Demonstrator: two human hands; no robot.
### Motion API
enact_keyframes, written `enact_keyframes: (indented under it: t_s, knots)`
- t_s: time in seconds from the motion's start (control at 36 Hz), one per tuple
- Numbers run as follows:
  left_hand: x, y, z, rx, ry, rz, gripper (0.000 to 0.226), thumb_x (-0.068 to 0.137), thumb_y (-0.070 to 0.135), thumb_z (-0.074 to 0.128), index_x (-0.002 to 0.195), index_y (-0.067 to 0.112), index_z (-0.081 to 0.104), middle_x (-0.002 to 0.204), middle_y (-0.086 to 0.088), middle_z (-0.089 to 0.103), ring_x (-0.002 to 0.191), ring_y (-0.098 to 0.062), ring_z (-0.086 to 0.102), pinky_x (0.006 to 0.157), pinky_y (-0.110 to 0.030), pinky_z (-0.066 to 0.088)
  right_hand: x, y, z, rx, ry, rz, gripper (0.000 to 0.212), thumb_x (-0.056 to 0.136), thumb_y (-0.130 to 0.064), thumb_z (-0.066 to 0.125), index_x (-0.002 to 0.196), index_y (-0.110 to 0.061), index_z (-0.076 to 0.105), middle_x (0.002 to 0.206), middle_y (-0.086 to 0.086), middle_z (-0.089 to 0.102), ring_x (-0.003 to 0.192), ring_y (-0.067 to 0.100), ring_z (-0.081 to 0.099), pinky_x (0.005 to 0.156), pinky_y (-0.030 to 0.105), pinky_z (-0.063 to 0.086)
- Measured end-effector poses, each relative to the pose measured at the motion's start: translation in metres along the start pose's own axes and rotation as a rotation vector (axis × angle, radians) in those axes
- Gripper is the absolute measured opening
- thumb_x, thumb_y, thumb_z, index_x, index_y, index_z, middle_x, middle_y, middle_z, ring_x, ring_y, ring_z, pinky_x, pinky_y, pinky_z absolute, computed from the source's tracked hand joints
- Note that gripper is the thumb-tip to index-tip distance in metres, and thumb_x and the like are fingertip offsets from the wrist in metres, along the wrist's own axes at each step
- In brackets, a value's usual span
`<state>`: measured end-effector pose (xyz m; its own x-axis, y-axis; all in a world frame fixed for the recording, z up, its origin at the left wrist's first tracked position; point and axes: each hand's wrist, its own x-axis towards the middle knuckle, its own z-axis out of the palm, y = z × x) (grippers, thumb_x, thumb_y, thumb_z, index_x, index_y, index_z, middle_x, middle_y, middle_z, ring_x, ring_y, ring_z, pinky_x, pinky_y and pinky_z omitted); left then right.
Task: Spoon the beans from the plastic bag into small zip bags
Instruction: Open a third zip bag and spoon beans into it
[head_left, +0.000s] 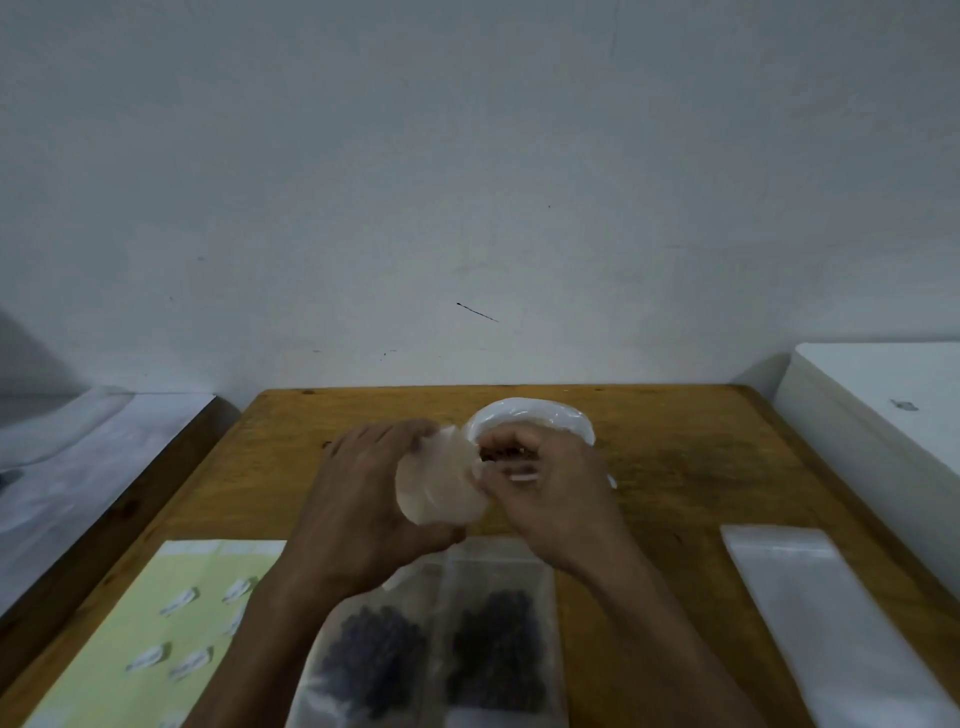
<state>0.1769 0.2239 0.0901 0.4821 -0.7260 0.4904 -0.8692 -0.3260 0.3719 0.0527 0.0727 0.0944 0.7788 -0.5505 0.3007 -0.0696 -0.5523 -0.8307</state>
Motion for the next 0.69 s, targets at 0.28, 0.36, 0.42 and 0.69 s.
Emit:
enact_keyframes:
  t_s: [0.28, 0.36, 0.42, 0.69]
  knots:
    - [0.028, -0.008, 0.01, 0.116, -0.205, -0.197, 0.097, 0.053, 0.057, 0.089, 0.136, 0.029, 0.047, 0.129, 0.009, 0.054, 0.108, -0.012, 0.045, 0.094, -0.04, 0.046, 0.001, 0.064, -0.042, -0.298, 0.202, 0.604, 0.072, 0.089, -0.046, 0.068, 0.147, -0.016, 0.04, 0.145, 0.009, 0.049, 0.133, 0.028, 0.046, 0.1, 0.039, 0.043]
    - [0.043, -0.005, 0.021, 0.128, -0.306, -0.224, 0.101, 0.051, 0.058, 0.089, 0.138, 0.029, 0.046, 0.13, 0.008, 0.054, 0.11, -0.014, 0.048, 0.094, -0.04, 0.048, 0.002, 0.072, -0.037, 0.103, 0.208, 0.699, 0.06, 0.088, -0.039, 0.071, 0.139, -0.016, 0.05, 0.119, 0.005, 0.066, 0.104, 0.021, 0.065, 0.08, 0.034, 0.055]
    - [0.051, -0.003, 0.028, 0.133, -0.363, -0.231, 0.102, 0.051, 0.055, 0.09, 0.139, 0.03, 0.045, 0.13, 0.008, 0.054, 0.111, -0.016, 0.049, 0.094, -0.038, 0.047, 0.004, 0.077, -0.03, 0.31, 0.239, 0.727, 0.038, 0.089, -0.03, 0.072, 0.123, -0.015, 0.063, 0.098, 0.005, 0.072, 0.084, 0.015, 0.068, 0.067, 0.029, 0.055]
    - [0.07, 0.005, 0.054, 0.109, -0.614, -0.285, 0.108, 0.055, 0.054, 0.09, 0.147, 0.03, 0.037, 0.142, 0.006, 0.047, 0.126, -0.02, 0.045, 0.106, -0.044, 0.042, 0.006, 0.08, -0.008, -0.028, 0.404, 0.287, 0.03, 0.101, -0.03, 0.053, 0.077, -0.02, 0.068, 0.065, 0.001, 0.063, 0.055, 0.009, 0.054, 0.05, 0.022, 0.042]
